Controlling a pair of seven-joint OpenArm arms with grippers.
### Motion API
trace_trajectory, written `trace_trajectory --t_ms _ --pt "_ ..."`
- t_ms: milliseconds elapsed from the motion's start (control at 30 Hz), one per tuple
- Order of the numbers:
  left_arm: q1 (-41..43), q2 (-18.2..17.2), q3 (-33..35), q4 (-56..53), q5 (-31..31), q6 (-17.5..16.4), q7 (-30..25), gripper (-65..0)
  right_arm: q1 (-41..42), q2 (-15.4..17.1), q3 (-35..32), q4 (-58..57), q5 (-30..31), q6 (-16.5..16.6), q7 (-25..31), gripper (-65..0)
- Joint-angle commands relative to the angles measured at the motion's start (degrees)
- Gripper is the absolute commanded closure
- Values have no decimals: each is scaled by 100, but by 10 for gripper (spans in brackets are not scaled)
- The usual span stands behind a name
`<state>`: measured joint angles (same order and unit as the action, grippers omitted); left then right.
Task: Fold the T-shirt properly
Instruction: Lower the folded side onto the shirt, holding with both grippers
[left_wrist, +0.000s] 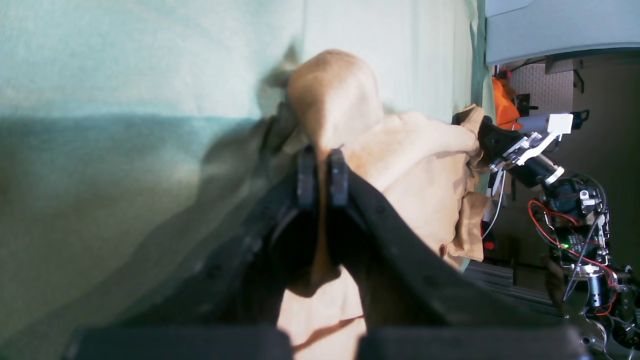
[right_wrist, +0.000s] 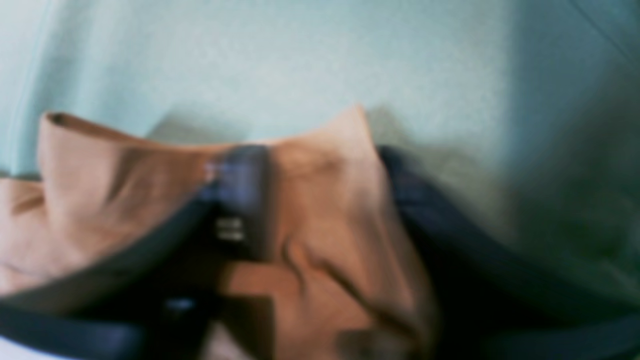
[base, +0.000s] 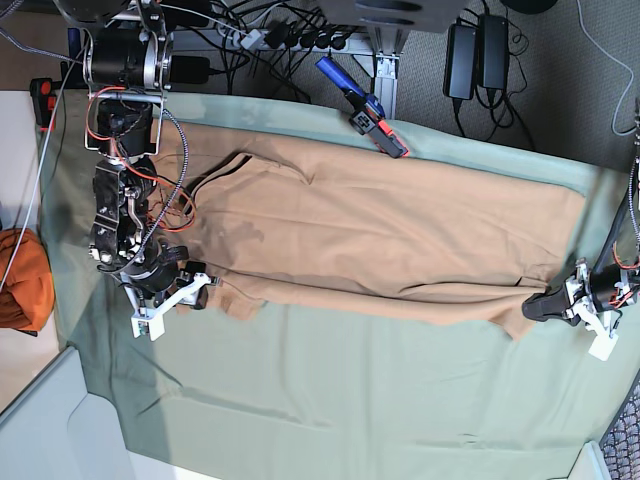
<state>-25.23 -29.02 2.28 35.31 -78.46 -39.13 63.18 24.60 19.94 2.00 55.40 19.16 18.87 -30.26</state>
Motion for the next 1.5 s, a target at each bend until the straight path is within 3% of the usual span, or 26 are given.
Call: trace_trajectory --t_ms 0,33,233,367,600,733,967,1467 --pt "-111 -83 -20 63 -111 -87 4 0 155 68 17 107 33 494 116 -84" --pt "-111 -85 -20 63 -173 -87 4 0 155 68 17 107 33 494 136 0" --pt "-114 -87 -22 63 -232 -87 2 -6 153 72 20 332 26 496 109 0" --pt "-111 -87 -20 63 -225 -87 -13 -142 50 101 17 876 -63 496 68 0" --pt "-109 -136 -20 66 -157 -87 -11 -178 -570 269 20 2262 -120 498 -17 0" --pt "-109 -234 -20 66 -164 -87 28 -268 -1067 525 24 2938 -116 496 -20 0" --pt "-107 -380 -20 66 -435 -87 367 -274 -1963 881 35 3823 -114 496 -22 0" --pt "149 -389 -20 66 -654 -87 459 -274 -2673 879 105 4122 -28 494 -197 0"
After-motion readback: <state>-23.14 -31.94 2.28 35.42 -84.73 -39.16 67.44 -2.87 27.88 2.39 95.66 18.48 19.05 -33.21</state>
